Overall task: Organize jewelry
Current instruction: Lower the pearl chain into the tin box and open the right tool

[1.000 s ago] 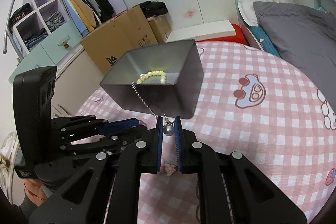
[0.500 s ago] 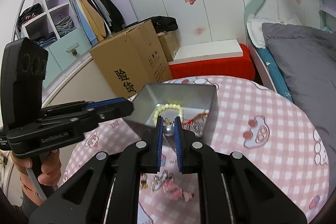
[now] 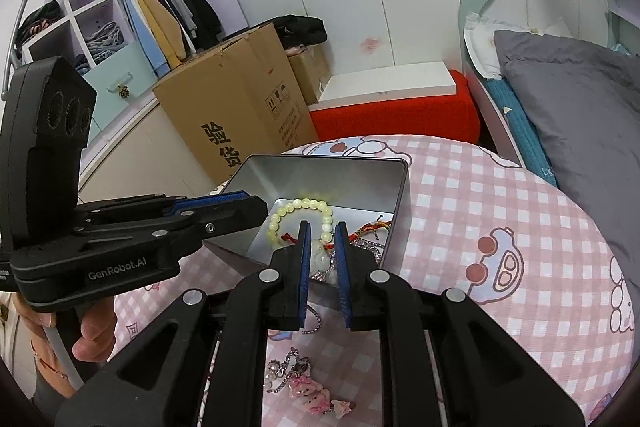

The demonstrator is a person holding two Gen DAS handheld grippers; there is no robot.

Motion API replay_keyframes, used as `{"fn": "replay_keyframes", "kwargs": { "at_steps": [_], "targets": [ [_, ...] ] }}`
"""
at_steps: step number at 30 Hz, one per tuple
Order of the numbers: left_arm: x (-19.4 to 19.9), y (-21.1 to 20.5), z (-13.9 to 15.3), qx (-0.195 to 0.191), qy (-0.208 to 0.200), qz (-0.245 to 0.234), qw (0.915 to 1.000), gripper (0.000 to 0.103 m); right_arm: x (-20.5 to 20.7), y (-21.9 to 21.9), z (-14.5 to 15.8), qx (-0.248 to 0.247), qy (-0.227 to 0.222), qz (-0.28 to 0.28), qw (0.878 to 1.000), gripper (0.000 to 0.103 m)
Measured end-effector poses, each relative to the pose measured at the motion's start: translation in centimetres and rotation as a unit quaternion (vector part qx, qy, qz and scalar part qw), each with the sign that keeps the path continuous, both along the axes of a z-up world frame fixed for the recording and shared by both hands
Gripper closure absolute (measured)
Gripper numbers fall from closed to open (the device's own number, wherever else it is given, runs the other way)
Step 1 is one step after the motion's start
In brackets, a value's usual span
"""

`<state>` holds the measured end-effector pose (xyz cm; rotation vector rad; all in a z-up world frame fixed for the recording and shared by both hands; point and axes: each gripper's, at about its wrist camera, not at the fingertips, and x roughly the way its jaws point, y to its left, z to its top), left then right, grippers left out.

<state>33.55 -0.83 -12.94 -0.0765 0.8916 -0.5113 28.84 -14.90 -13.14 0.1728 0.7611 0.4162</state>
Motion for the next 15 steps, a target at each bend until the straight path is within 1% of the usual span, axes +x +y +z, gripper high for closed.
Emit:
{"fn": "replay_keyframes", "kwargs": {
  "at_steps": [1, 3, 4, 5, 6, 9, 12, 15],
  "targets": [
    [0.1, -0.1, 0.0, -0.001, 0.002, -0.001, 1.0, 0.083, 0.0, 0.1, 0.1, 0.001, 0.001, 0.0, 1.0, 0.091],
    [0.0, 0.1, 0.0, -0.003, 0.003, 0.003, 1.0, 0.059, -0.2, 0.0, 0.2, 0.003, 0.0, -0.002, 1.0, 0.086],
    [-0.2, 0.2, 0.1, -0.008, -0.002, 0.007, 0.9999, 0.039, -0.3, -0.1, 0.4, 0.003, -0.001, -0.003, 1.0, 0.084],
    [-0.4, 0.5, 0.4, -0.016, -0.01, 0.011, 0.9998, 0.039, -0.5, -0.2, 0.6, 0.005, -0.002, -0.006, 1.0, 0.08],
    [-0.6, 0.7, 0.5, -0.02, -0.012, 0.011, 0.9997, 0.039, -0.7, -0.3, 0.8, 0.006, -0.005, -0.007, 1.0, 0.08],
    [-1.4, 1.0, 1.0, -0.013, -0.022, 0.017, 0.9995, 0.039, -1.4, -0.8, 1.5, 0.009, -0.013, -0.012, 1.0, 0.08],
    [-2.8, 1.6, 2.0, -0.017, -0.036, 0.019, 0.999, 0.039, -2.2, -1.3, 2.3, 0.01, -0.022, -0.014, 1.0, 0.079],
    [-4.4, 2.2, 2.4, -0.005, -0.051, 0.021, 0.9985, 0.039, -3.4, -1.4, 2.9, 0.005, -0.029, -0.013, 0.999, 0.079]
  ]
}}
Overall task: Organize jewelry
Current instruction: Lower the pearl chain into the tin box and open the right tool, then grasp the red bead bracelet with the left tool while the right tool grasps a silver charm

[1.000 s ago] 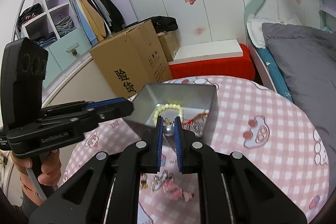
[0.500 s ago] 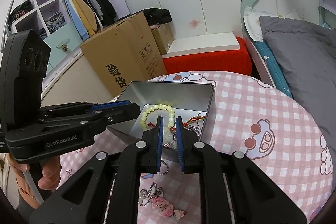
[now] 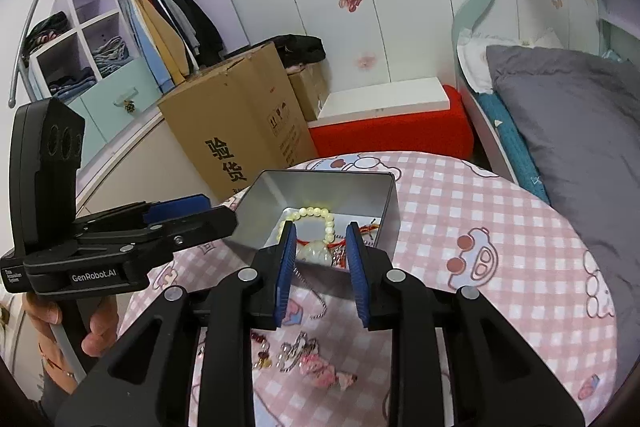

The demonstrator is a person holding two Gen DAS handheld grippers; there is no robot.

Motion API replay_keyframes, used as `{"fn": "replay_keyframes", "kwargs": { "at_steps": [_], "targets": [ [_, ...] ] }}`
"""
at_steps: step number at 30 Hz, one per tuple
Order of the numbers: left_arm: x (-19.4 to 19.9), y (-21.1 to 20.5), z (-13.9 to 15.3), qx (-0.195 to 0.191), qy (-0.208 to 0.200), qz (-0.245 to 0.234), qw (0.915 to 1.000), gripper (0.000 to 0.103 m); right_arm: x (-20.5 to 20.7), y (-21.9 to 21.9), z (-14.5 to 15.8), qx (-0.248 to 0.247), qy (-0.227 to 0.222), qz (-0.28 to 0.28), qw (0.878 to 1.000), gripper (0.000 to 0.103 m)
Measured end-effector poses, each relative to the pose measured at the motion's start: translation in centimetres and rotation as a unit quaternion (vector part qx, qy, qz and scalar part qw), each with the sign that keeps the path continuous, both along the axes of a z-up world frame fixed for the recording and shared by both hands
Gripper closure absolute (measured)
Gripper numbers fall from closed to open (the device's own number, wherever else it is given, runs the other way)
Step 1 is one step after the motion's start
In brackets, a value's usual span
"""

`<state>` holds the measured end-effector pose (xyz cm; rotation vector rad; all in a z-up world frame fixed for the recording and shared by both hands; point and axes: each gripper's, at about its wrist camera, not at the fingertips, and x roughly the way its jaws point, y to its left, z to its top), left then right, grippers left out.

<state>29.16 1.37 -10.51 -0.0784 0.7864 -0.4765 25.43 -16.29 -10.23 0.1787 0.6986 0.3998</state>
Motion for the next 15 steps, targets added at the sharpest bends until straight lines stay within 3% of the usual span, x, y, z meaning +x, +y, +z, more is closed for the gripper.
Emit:
{"fn": "replay_keyframes", "kwargs": {
  "at_steps": [7, 15],
  "targets": [
    [-3.2, 1.8, -1.3, 0.027, 0.0, 0.015, 0.9995, 0.039, -3.2, 0.2, -1.2, -0.026, 0.012, 0.001, 1.0, 0.075],
    [-5.7, 3.4, -5.3, 0.037, 0.046, 0.025, 0.998, 0.039, -5.6, 0.8, -5.2, -0.045, 0.059, 0.001, 0.997, 0.071]
  ]
}}
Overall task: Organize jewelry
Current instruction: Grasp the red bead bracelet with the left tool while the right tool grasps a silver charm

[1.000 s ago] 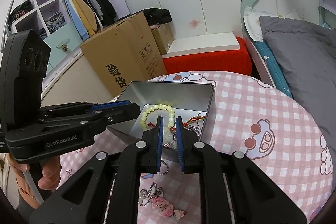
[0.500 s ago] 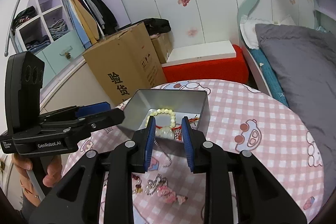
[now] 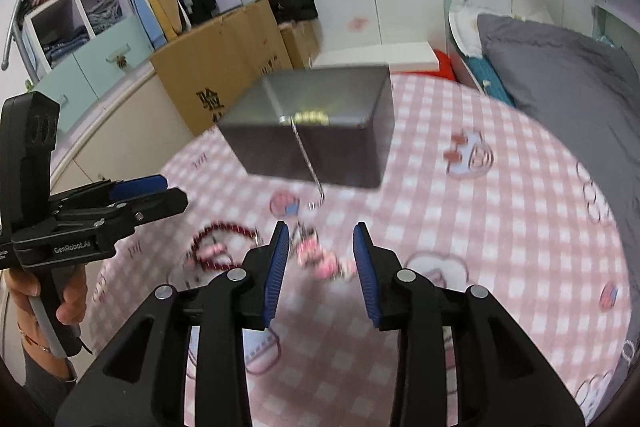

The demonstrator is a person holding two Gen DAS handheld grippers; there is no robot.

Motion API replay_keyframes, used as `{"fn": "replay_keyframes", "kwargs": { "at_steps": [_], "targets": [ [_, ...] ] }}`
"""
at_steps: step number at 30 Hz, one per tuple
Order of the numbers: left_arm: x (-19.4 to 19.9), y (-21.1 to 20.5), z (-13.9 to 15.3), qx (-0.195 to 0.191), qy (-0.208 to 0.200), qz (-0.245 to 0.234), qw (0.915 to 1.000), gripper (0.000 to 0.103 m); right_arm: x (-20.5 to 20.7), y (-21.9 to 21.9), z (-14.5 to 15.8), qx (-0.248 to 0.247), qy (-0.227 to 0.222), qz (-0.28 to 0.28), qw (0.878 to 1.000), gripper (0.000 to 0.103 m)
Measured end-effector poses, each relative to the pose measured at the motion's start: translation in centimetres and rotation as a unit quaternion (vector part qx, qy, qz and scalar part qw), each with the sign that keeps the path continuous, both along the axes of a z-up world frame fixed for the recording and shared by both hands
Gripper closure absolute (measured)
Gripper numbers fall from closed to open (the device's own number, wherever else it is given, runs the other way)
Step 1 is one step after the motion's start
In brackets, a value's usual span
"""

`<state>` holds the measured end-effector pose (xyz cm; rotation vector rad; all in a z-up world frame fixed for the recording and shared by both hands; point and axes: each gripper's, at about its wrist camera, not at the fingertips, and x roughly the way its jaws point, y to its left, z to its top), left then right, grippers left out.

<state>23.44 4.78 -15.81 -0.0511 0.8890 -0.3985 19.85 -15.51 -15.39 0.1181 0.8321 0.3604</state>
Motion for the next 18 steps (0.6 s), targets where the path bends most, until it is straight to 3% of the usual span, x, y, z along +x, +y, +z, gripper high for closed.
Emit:
{"fn": "replay_keyframes", "kwargs": {
  "at_steps": [8, 12, 15, 18],
  "targets": [
    [0.0, 0.2, -2.2, 0.014, 0.02, 0.019, 0.9995, 0.041, -1.0, 0.6, -1.5, -0.018, 0.013, 0.002, 1.0, 0.07],
    [0.6, -0.1, -3.4, 0.035, 0.038, 0.018, 0.9985, 0.058, -1.0, 0.5, -1.7, -0.026, 0.014, 0.001, 1.0, 0.069],
    [0.4, -0.6, -3.6, 0.055, 0.027, 0.016, 0.998, 0.061, -0.9, 0.8, -2.1, -0.034, 0.018, 0.004, 0.999, 0.067],
    [0.2, -1.2, -3.7, 0.094, 0.007, 0.02, 0.9954, 0.077, -0.6, 1.2, -2.5, -0.039, 0.021, 0.009, 0.999, 0.064]
  ]
}}
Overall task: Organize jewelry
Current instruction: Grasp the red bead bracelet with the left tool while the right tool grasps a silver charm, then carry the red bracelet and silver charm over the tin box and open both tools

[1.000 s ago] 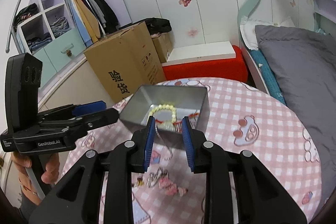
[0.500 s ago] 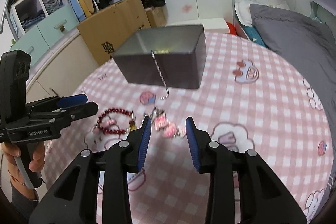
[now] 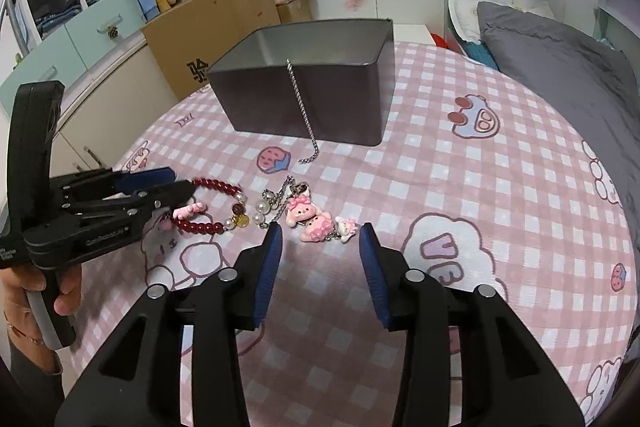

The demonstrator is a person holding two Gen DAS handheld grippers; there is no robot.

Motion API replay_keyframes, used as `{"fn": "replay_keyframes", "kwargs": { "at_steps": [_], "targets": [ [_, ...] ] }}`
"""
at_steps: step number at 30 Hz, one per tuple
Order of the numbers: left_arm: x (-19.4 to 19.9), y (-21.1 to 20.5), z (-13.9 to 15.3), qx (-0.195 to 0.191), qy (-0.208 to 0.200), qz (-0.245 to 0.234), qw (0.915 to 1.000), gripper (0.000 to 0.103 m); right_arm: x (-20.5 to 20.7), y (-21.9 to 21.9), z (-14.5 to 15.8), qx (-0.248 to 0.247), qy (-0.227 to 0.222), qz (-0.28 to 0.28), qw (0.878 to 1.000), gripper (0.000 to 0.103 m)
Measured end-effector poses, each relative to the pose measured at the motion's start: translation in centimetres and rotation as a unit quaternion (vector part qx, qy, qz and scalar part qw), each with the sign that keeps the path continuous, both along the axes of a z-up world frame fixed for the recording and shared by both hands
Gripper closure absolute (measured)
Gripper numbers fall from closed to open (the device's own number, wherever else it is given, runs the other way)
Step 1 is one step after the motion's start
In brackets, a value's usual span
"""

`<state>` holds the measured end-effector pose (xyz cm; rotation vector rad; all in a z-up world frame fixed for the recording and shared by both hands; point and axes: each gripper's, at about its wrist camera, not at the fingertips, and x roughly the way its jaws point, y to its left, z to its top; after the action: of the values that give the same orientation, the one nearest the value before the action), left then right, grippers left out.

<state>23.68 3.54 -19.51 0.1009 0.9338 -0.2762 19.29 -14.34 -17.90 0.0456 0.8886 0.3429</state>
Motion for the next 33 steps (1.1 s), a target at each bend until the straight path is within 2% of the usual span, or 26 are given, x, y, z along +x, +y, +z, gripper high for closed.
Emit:
{"fn": "replay_keyframes", "kwargs": {
  "at_steps": [2, 6, 12, 13, 15, 16, 22, 33],
  "targets": [
    [-0.1, -0.1, -0.1, -0.002, -0.005, -0.002, 1.0, 0.093, 0.2, 0.2, -0.1, -0.006, 0.0, 0.003, 1.0, 0.062],
    [0.1, 0.2, 0.1, -0.017, -0.004, 0.001, 0.9998, 0.095, 0.6, 0.8, -0.5, -0.037, -0.002, 0.002, 0.999, 0.06],
    [0.3, 1.1, 1.9, -0.094, -0.005, -0.011, 0.9955, 0.095, 1.2, 1.8, -1.1, -0.083, -0.01, 0.016, 0.996, 0.059],
    [0.2, 1.2, 2.3, -0.105, -0.007, -0.013, 0.9944, 0.095, 1.2, 2.0, -1.1, -0.088, -0.012, 0.017, 0.996, 0.062],
    [0.0, 1.3, 3.3, -0.122, -0.013, -0.021, 0.9922, 0.095, 1.2, 2.0, -1.1, -0.093, -0.015, 0.02, 0.995, 0.08],
    [0.0, 1.3, 3.6, -0.129, -0.014, -0.025, 0.9912, 0.095, 1.2, 2.0, -1.1, -0.092, -0.015, 0.02, 0.995, 0.084],
    [-0.9, 1.1, 6.2, -0.176, -0.032, -0.054, 0.9824, 0.095, 0.8, 1.1, -0.3, -0.068, -0.019, 0.014, 0.997, 0.084],
    [-0.9, 0.5, 10.9, -0.204, -0.082, -0.079, 0.9724, 0.095, 0.7, 0.3, 4.9, 0.001, -0.066, 0.019, 0.998, 0.084]
  ]
}}
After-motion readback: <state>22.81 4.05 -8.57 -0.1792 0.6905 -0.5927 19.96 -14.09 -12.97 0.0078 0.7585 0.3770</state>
